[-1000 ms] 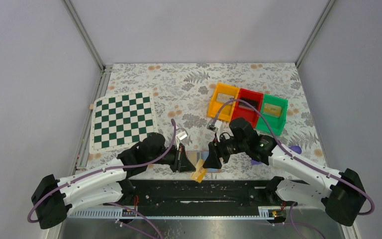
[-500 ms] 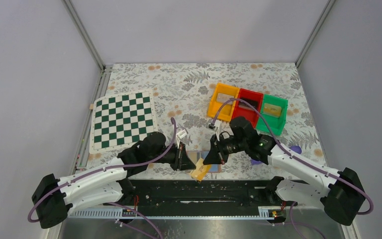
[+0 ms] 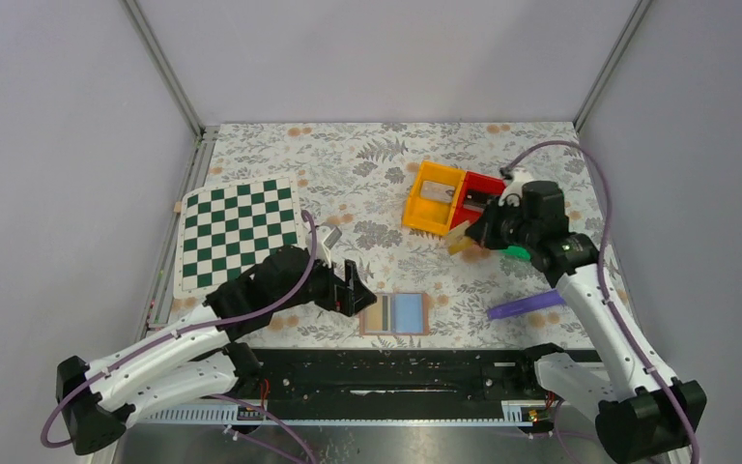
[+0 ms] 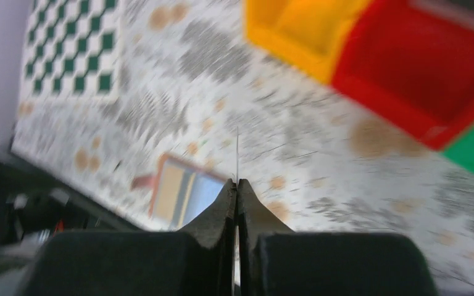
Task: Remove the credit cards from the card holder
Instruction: Place the credit card in the storage box.
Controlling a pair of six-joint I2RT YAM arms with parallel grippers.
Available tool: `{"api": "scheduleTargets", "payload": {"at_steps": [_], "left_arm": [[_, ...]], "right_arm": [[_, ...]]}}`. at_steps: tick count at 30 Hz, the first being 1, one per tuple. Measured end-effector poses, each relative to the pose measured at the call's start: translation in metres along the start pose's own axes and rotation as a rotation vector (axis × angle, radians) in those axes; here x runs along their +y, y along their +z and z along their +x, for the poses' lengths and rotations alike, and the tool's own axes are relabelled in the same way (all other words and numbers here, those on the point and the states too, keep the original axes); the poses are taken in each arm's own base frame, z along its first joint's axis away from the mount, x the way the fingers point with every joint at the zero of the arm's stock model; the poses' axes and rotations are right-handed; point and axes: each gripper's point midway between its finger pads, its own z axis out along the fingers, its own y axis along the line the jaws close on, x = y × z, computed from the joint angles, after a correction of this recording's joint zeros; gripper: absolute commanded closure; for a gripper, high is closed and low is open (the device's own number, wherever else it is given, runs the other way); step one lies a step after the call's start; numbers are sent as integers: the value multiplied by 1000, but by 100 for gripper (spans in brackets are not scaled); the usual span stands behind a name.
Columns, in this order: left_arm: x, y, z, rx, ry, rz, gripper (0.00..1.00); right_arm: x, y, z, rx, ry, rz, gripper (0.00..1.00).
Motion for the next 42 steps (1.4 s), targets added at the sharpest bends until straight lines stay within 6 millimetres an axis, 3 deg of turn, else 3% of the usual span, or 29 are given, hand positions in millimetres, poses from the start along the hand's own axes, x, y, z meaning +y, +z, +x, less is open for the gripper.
{"api": "scheduleTargets", "payload": {"at_steps": [5,9,12,18,25,35,42], "left_arm": [[15,-3,-4,-26,3,-84,1],[26,-3,-1,-28,1,-136,2],[33,1,4,-26,0,-151,2],[53,10,22,-22,-10,-191,2],[71,10,16,-76,7,-270,3],[73,-1,-1,-166,10,-297,3],[76,-4,-4,-186,10,-316,2]], "right_arm": [[-73,-36,-53,-175,106,319,100],[-128,-60,-78,-256,199,516,100],[-163,-60,-87,-244,260,604,100],[-214,-46,-89,-179,344,662,100],[-253,-32,-82,-152,437,622,100],[-269,14,-93,-127,446,471,100],[-281,35,-96,-112,452,422,98]]}}
